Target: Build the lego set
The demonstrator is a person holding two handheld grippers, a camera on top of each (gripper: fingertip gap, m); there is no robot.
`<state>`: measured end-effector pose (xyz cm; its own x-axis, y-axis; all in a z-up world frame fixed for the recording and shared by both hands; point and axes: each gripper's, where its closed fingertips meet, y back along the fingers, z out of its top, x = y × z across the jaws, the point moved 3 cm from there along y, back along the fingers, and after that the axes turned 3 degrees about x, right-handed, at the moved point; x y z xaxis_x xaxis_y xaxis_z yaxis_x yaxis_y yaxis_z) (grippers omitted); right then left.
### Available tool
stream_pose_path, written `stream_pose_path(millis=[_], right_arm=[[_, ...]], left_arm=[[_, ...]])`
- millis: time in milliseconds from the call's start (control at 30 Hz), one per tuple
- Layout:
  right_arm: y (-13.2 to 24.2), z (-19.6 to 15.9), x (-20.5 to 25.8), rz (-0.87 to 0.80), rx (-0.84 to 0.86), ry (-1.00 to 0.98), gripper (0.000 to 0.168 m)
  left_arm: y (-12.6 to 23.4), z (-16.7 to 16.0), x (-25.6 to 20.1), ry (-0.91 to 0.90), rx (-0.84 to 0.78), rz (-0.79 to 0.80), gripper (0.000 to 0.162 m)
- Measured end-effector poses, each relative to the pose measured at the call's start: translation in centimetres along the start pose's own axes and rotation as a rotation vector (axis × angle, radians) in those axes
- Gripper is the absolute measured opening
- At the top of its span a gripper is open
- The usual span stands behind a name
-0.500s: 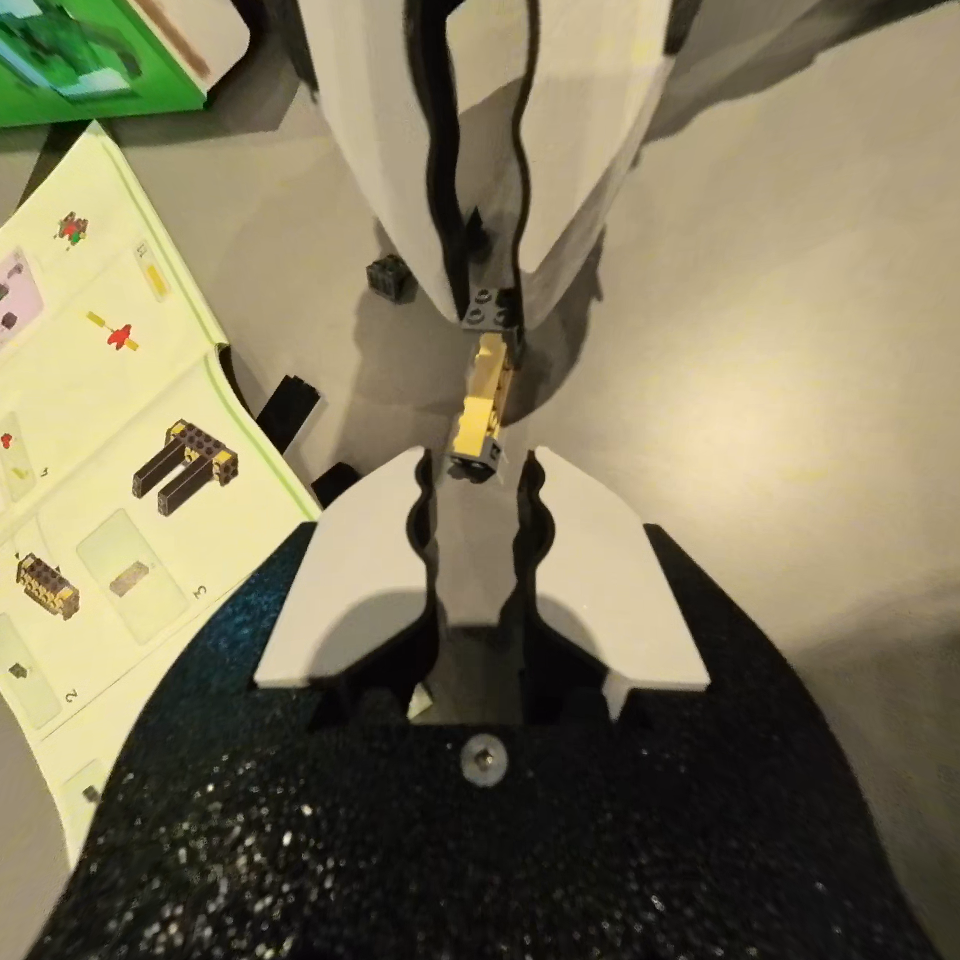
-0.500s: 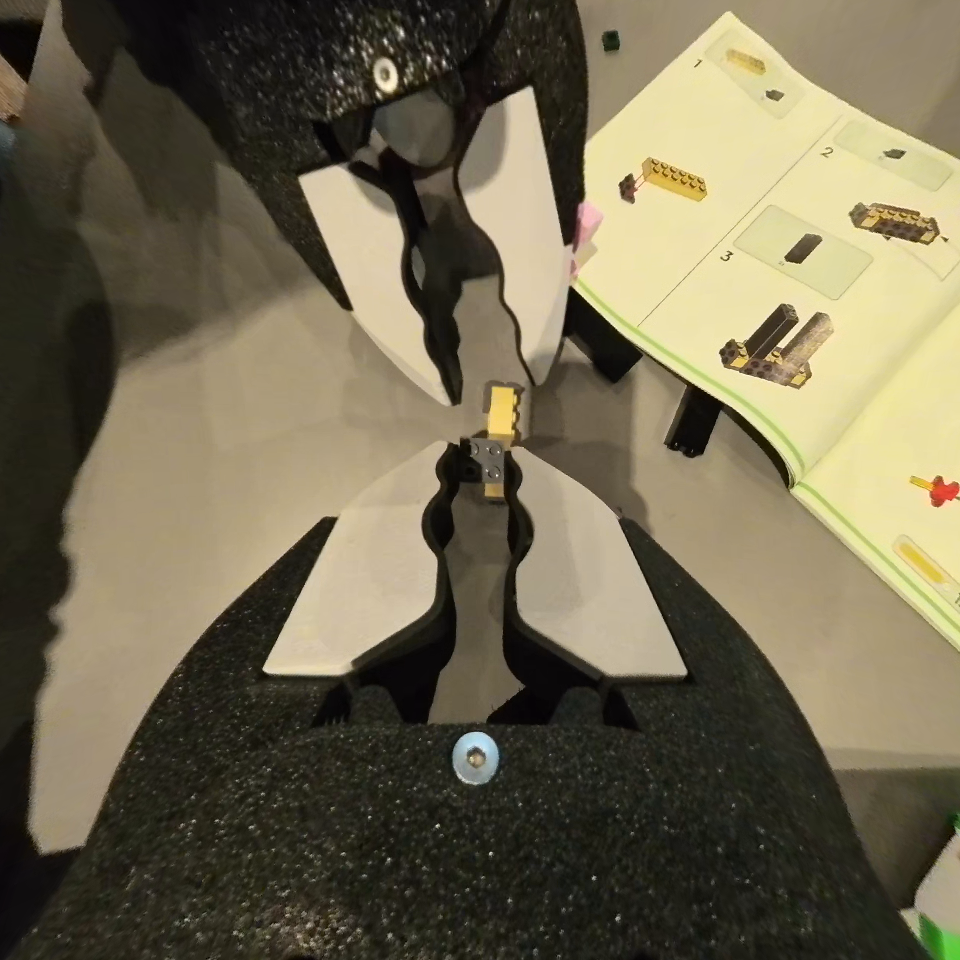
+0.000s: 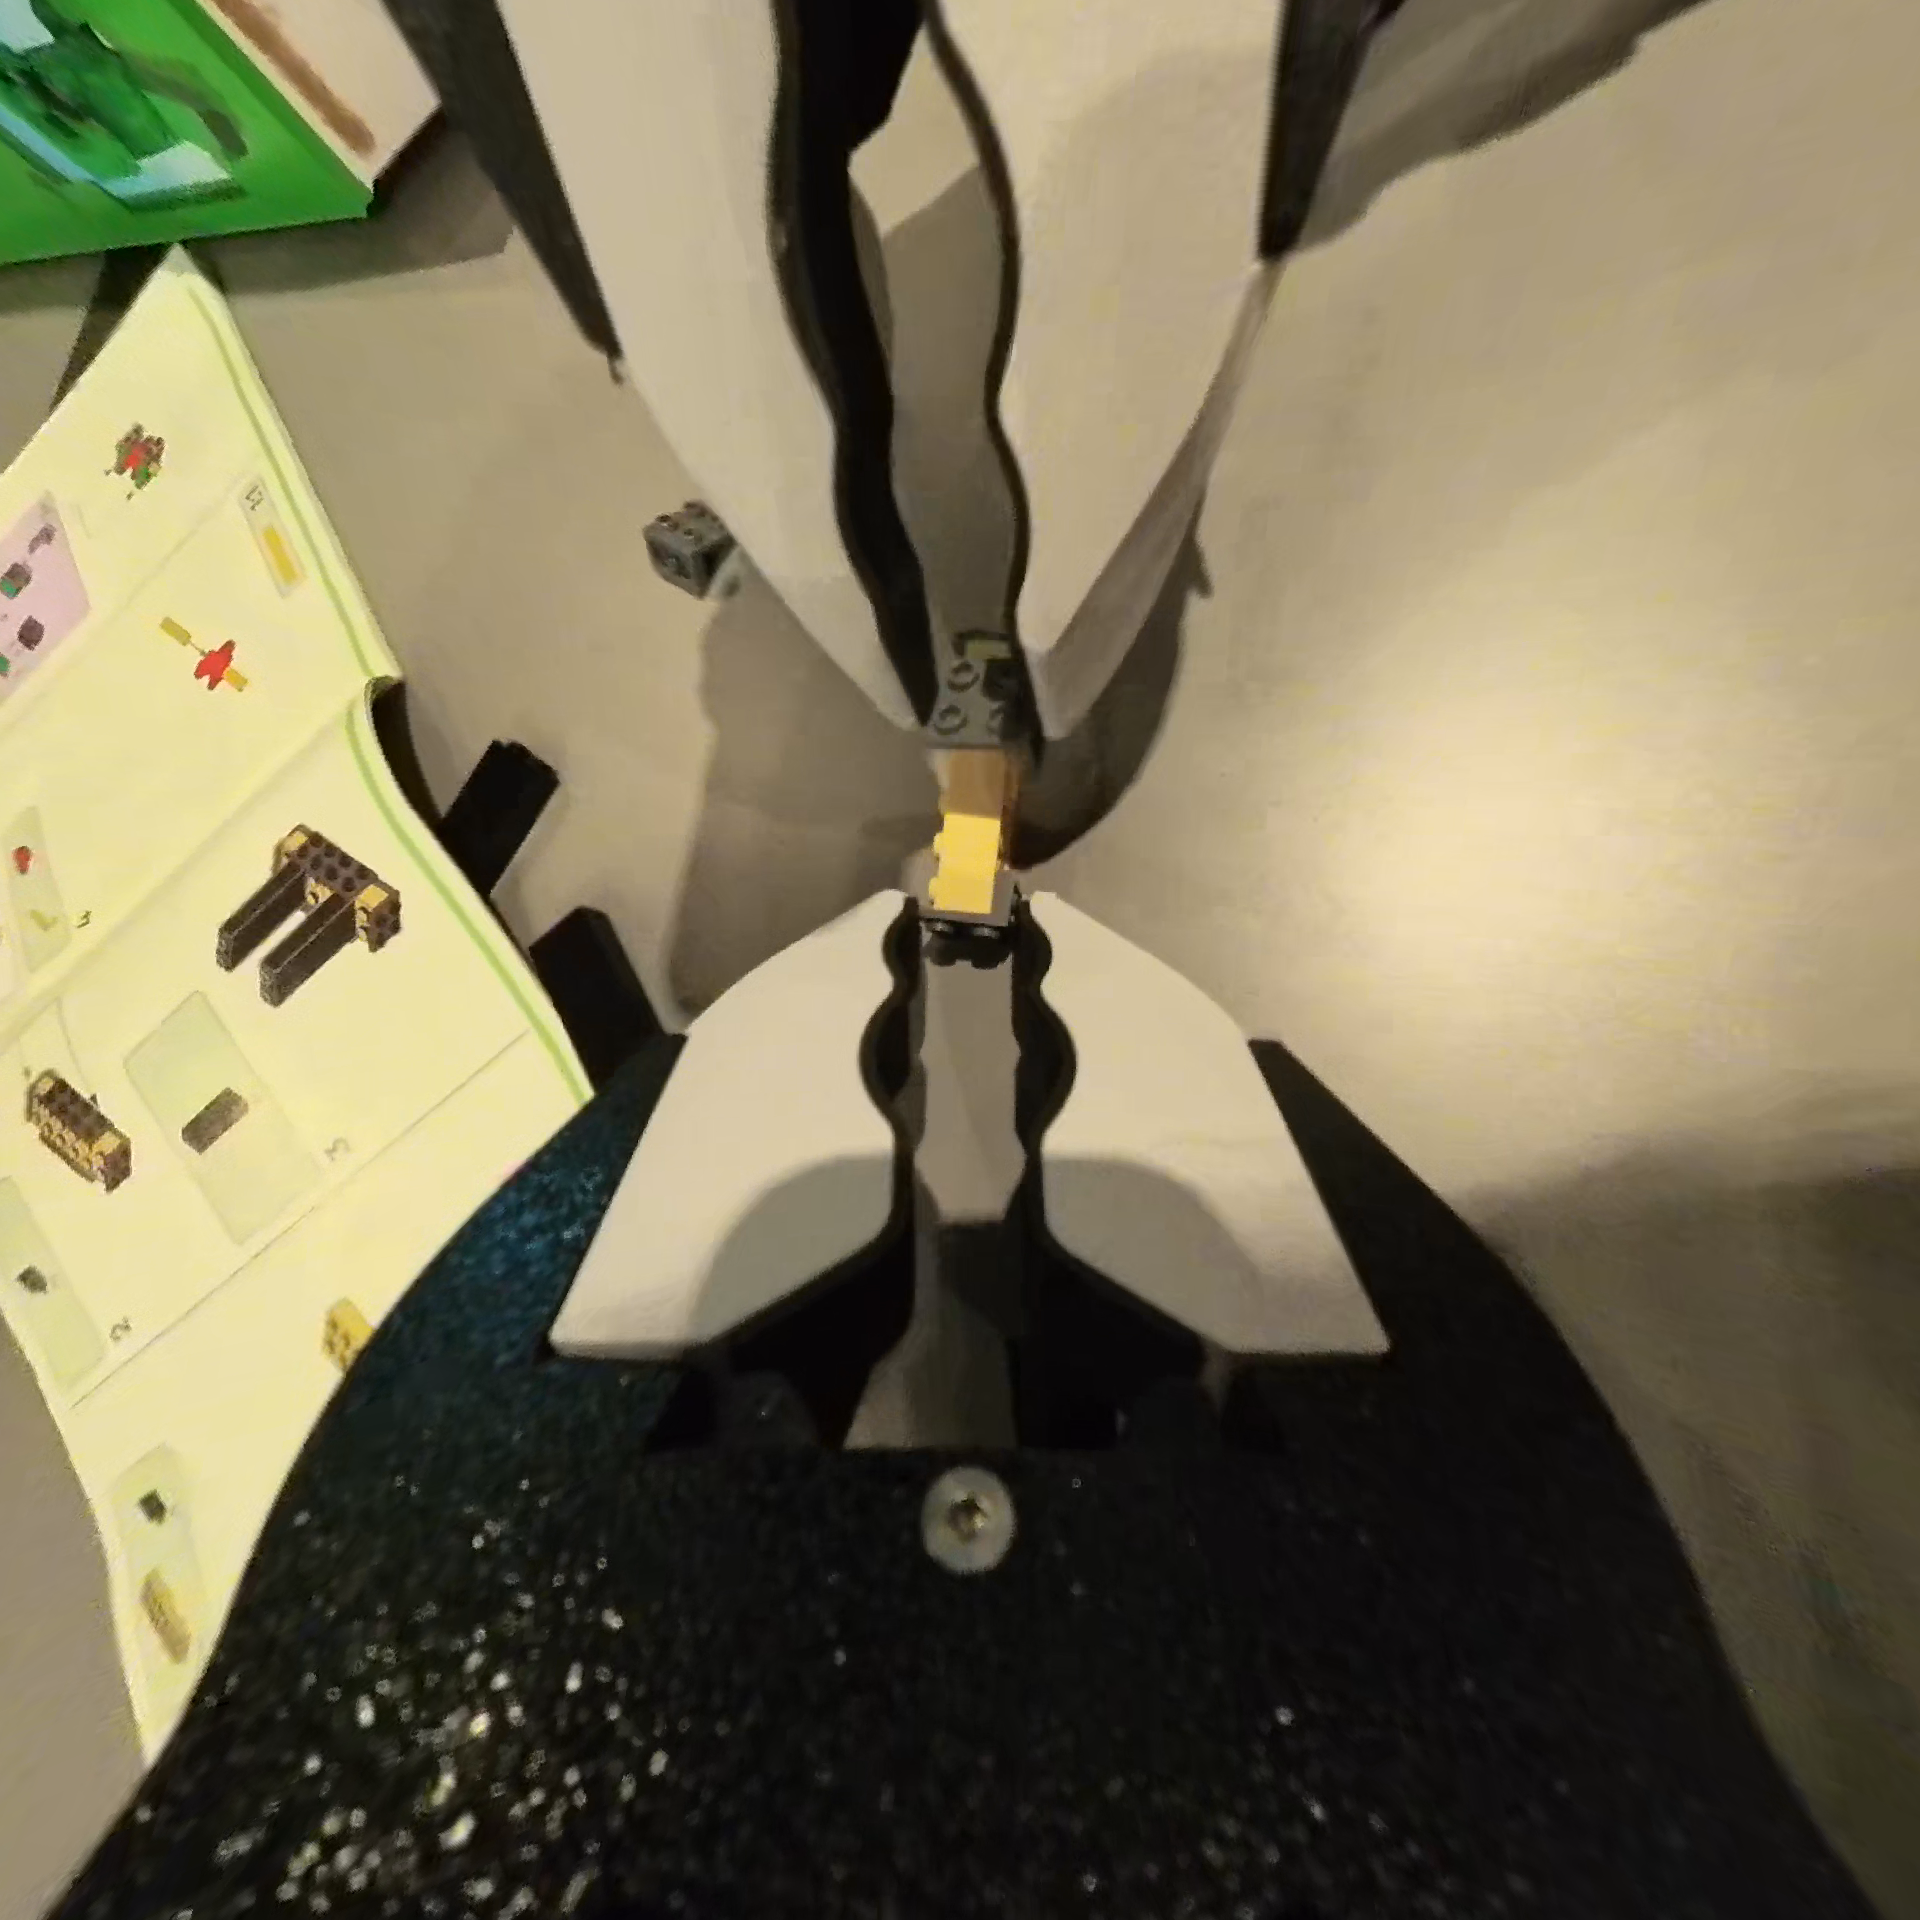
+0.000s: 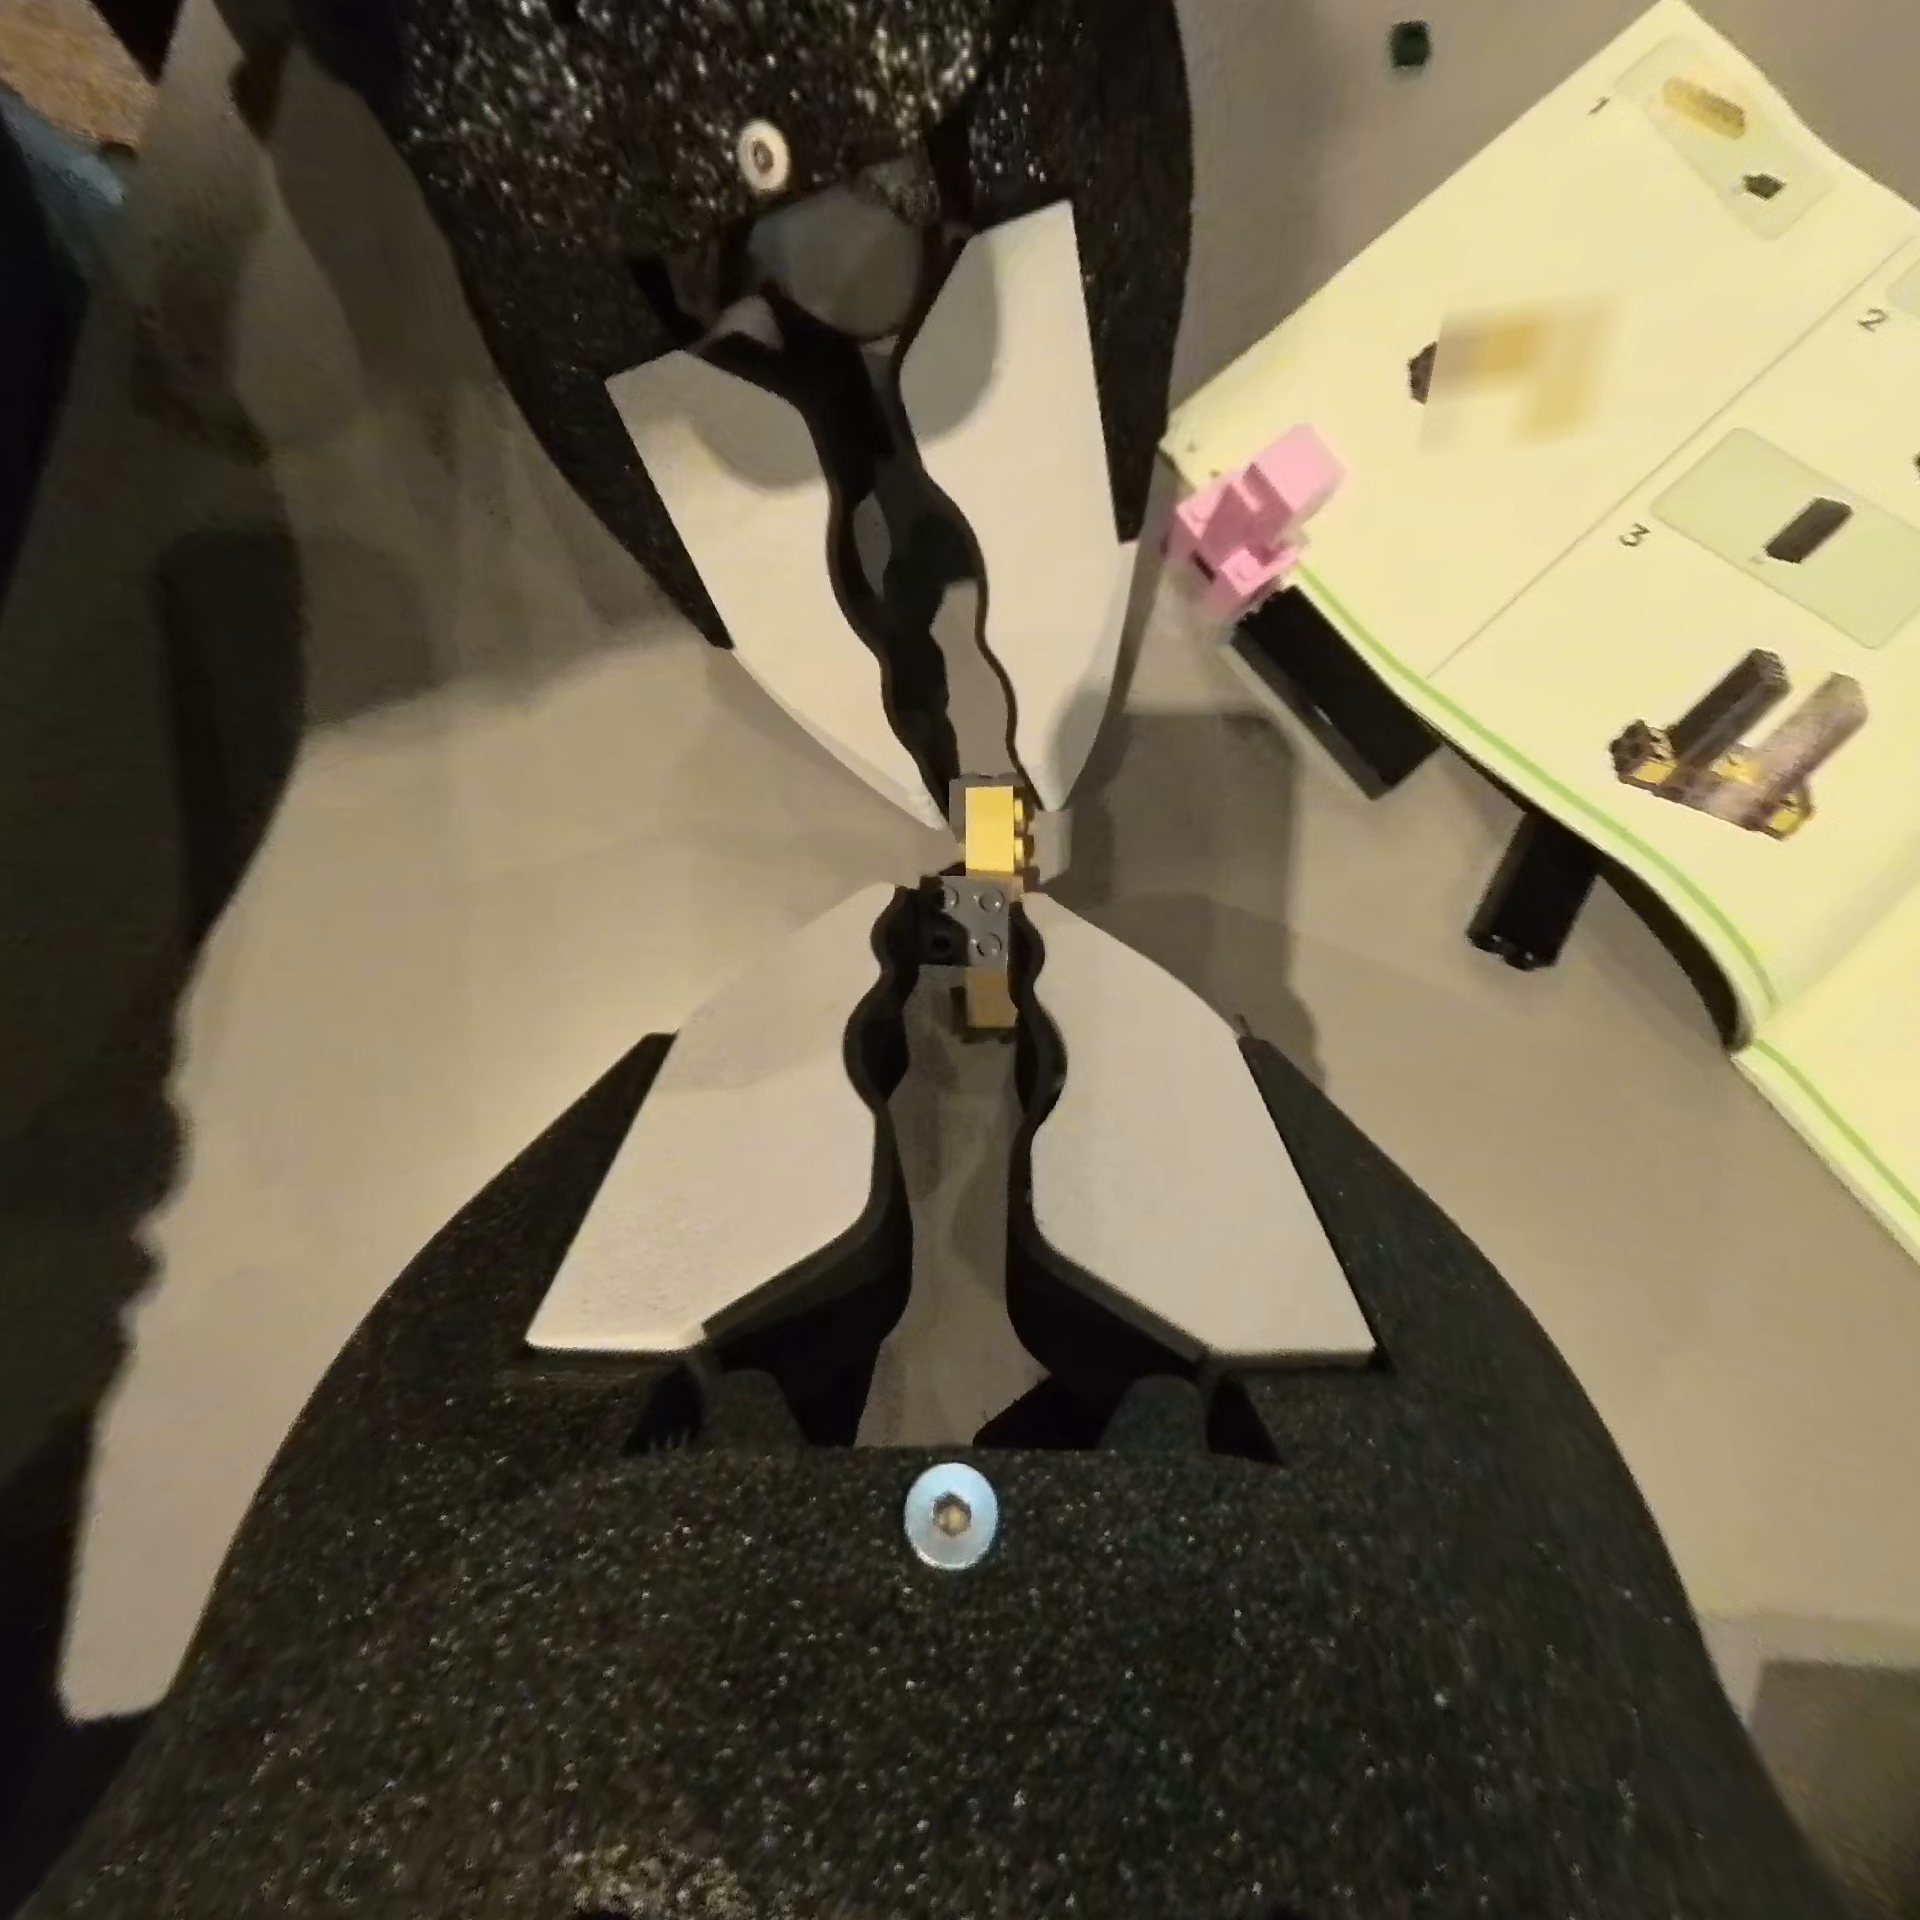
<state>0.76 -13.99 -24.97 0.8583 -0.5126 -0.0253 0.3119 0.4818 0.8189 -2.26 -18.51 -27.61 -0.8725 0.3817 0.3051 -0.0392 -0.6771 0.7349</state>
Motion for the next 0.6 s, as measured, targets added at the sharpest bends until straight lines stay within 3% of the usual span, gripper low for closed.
stream_pose_path(millis=[233, 600], right_arm=[[-0.9, 0.6, 1.0, 0.014, 0.049, 0.041, 0.016], [-2.1, 0.6, 1.0, 0.015, 0.138, 0.017, 0.016]], left_arm=[[0.5, 0.0, -1.3, -0.002, -0.004, 0.026, 0.017], [0.5, -0.4, -1.2, 0.159, -0.029, -0.156, 0.019]])
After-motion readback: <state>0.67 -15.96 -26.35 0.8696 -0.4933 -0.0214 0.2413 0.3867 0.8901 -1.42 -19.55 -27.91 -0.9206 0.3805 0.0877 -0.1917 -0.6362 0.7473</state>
